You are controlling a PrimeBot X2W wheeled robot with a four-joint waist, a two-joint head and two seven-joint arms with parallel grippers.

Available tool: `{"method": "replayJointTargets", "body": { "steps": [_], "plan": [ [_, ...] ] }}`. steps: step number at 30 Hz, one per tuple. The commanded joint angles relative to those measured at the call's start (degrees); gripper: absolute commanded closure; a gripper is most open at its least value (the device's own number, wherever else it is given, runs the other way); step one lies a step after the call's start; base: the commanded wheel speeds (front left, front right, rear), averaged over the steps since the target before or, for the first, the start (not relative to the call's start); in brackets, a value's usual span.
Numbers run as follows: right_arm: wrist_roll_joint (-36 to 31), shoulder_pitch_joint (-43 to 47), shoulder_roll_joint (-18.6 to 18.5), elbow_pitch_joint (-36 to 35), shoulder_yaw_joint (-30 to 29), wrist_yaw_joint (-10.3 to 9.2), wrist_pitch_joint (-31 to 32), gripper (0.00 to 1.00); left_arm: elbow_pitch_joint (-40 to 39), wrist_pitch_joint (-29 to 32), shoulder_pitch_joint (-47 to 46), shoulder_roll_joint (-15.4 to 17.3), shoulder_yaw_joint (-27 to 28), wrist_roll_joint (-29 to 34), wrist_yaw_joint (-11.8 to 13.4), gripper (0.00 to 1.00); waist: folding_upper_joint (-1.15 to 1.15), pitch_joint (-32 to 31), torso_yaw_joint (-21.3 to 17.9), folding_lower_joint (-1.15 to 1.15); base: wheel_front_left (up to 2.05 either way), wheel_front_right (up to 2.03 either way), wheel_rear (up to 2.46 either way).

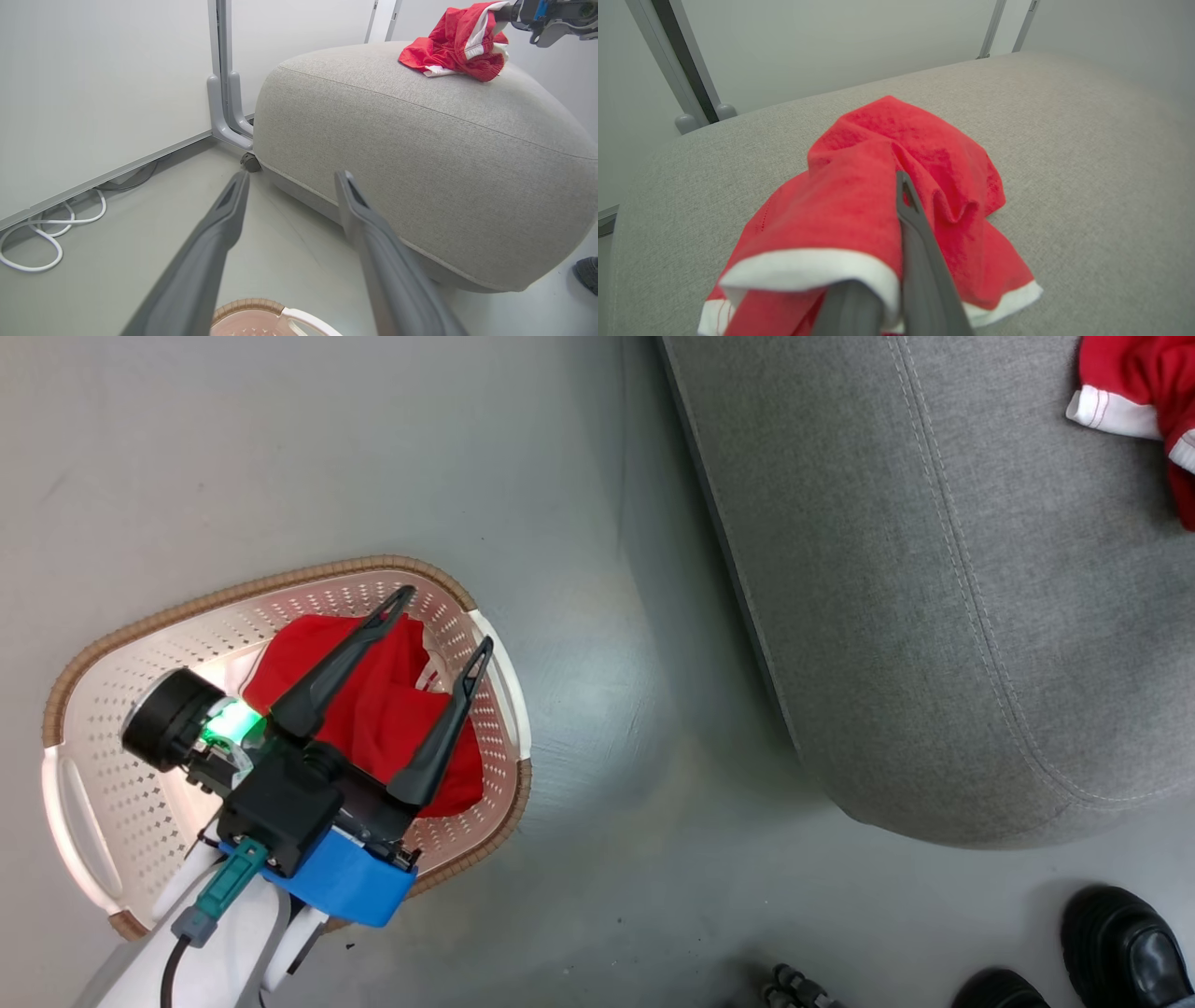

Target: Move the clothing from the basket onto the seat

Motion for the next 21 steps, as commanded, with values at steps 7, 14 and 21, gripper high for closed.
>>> {"method": "replayJointTargets", "body": {
  "steps": [7,14,21],
  "plan": [
    [-0.8,-2.0,-0.7,0.3,0.8,0.01,-0.3,1.00,1.1,-0.3,-1.1,-0.3,-0.3,-0.9,0.1,0.00,0.00,-0.5,0.6,-0.01,0.00,0.00,0.00],
    [-2.7,0.6,-0.6,-1.4,0.2,0.01,-0.3,0.00,3.0,-0.7,-1.5,-1.7,-0.9,-1.4,0.1,0.00,0.00,-2.4,1.7,-0.01,0.00,0.00,0.00],
    [-4.7,4.7,-0.4,-3.7,2.4,0.01,-0.3,0.00,5.3,-1.0,-0.8,-3.9,-1.0,-2.5,0.0,0.00,0.00,-6.3,2.7,-0.01,0.00,0.00,0.00]
  ]
}}
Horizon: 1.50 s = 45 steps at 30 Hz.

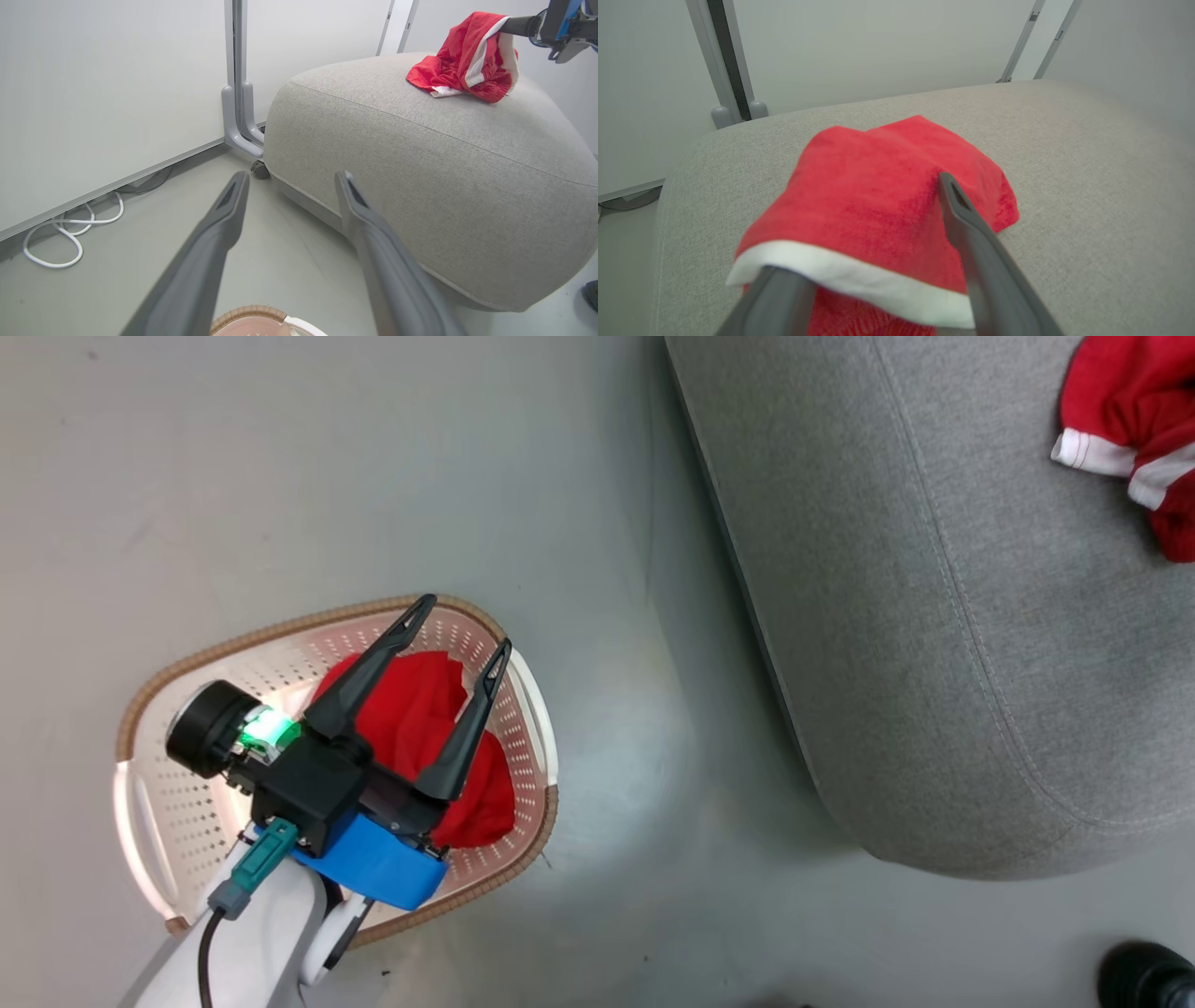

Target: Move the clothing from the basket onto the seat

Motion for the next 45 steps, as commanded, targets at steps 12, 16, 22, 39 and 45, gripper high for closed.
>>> {"method": "replayJointTargets", "body": {
  "steps": [12,16,22,39,45],
  "plan": [
    [-3.5,10.3,0.4,-3.8,2.5,0.01,-0.2,0.00,3.2,-0.3,2.8,-6.3,0.8,-1.7,-0.5,0.00,0.00,-9.7,4.0,0.00,0.00,0.00,0.00],
    [-3.8,13.8,1.4,-5.6,3.0,0.01,-0.1,0.00,3.9,-0.3,4.4,-8.3,1.9,-2.0,-0.5,0.00,0.00,-12.7,5.4,0.00,0.00,0.00,0.00],
    [-3.4,20.4,3.0,-11.4,2.8,0.01,0.0,0.00,5.8,-0.3,6.9,-10.9,2.9,-2.4,-0.6,0.00,0.00,-17.7,8.2,0.00,0.00,0.00,0.00],
    [-6.7,42.0,11.3,-38.4,3.0,0.01,8.9,0.00,10.0,-0.3,14.8,-14.8,9.7,-3.7,-0.5,0.00,0.00,-30.5,16.3,0.00,0.00,0.00,0.00],
    [-7.2,47.8,14.2,-45.5,2.2,0.01,11.3,0.00,10.8,-0.3,17.2,-15.8,12.9,-3.0,-0.5,0.00,0.00,-32.3,19.4,0.00,0.00,0.00,0.00]
  ]
}}
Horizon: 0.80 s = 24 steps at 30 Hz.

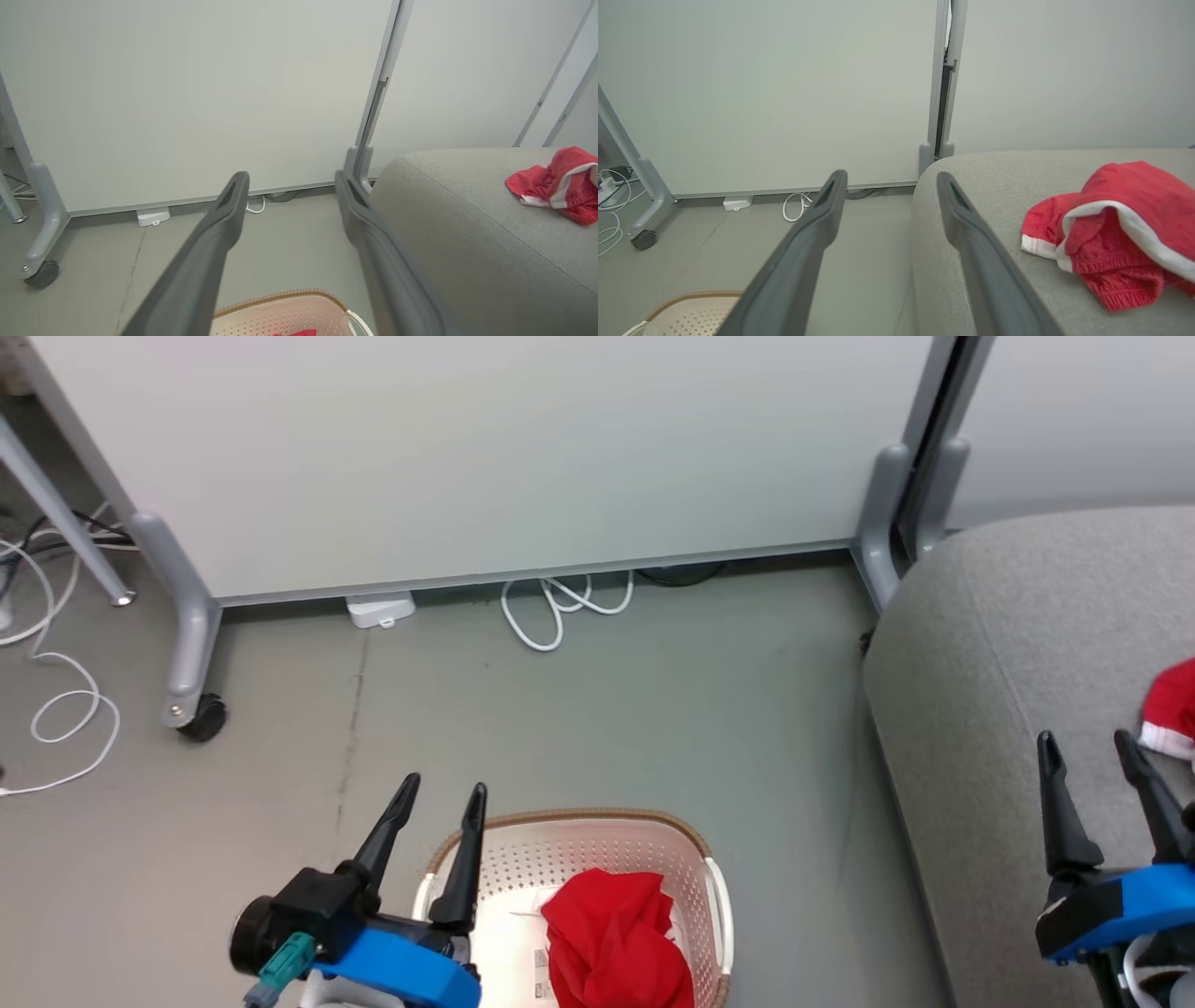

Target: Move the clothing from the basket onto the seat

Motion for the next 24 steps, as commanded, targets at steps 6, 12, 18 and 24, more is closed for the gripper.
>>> {"method": "replayJointTargets", "body": {
  "steps": [6,12,18,24],
  "plan": [
    [-1.1,4.2,2.2,-2.8,1.1,0.01,0.5,0.00,1.6,-0.1,1.7,0.0,4.0,-0.1,-0.1,0.00,0.00,-2.1,3.5,0.01,0.00,0.00,0.00],
    [-1.1,5.9,3.6,-2.8,3.1,0.01,0.3,0.00,3.1,-0.1,2.2,-0.4,7.8,0.3,-0.1,0.00,0.00,-3.4,5.1,0.01,0.00,0.00,0.00],
    [-0.5,6.0,4.5,-2.2,4.9,0.01,-0.2,0.00,3.6,-0.1,2.4,-0.7,10.2,0.6,-0.1,0.00,0.00,-4.1,5.7,0.01,0.00,0.00,0.00],
    [-0.5,5.6,4.7,-1.9,5.5,0.01,-0.5,0.00,3.7,-0.1,2.6,-0.9,11.4,1.0,-0.1,0.00,0.00,-4.1,5.9,0.01,0.00,0.00,0.00]
  ]
}}
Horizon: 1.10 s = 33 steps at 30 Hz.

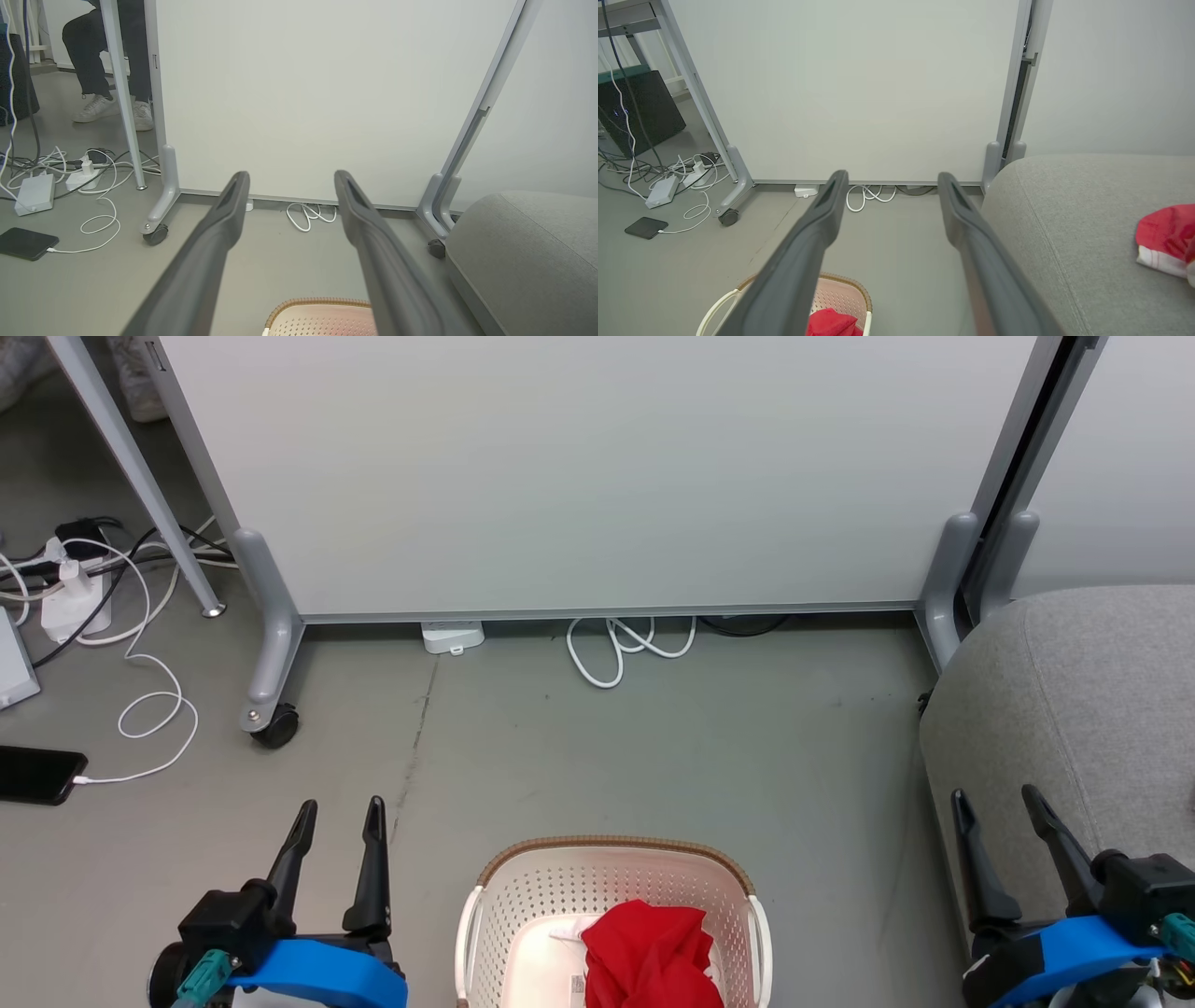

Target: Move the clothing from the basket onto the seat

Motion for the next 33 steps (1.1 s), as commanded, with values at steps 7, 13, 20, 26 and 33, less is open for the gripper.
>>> {"method": "replayJointTargets", "body": {
  "steps": [7,13,20,26,33],
  "plan": [
    [0.8,-0.1,0.4,0.9,0.7,0.01,-0.6,0.00,0.3,-0.1,0.3,-0.2,0.7,0.7,-0.1,0.00,-0.01,0.2,-0.3,0.00,0.00,0.00,0.00],
    [0.7,-0.5,0.4,1.4,1.1,0.01,-1.0,0.00,0.6,-0.1,-0.4,-0.2,-0.2,0.6,-0.1,0.00,-0.01,0.7,-0.5,0.00,0.00,0.00,0.00],
    [0.6,-1.7,0.5,1.4,2.1,0.01,-1.4,0.00,0.2,-0.1,-1.0,0.0,-0.7,1.0,-0.1,0.00,-0.01,2.3,-1.3,0.00,0.00,0.00,0.00],
    [0.9,-3.5,0.5,0.9,3.3,0.01,-1.8,0.00,0.4,-0.1,-2.0,0.0,-1.7,0.7,-0.1,0.00,-0.01,5.6,-2.7,0.00,0.00,0.00,0.00],
    [0.8,-6.8,-0.1,0.4,4.8,0.01,-2.6,0.00,1.6,-0.2,-4.8,0.1,-3.5,0.7,-0.1,0.00,-0.01,12.5,-5.7,0.00,0.00,0.00,0.00]
  ]
}}
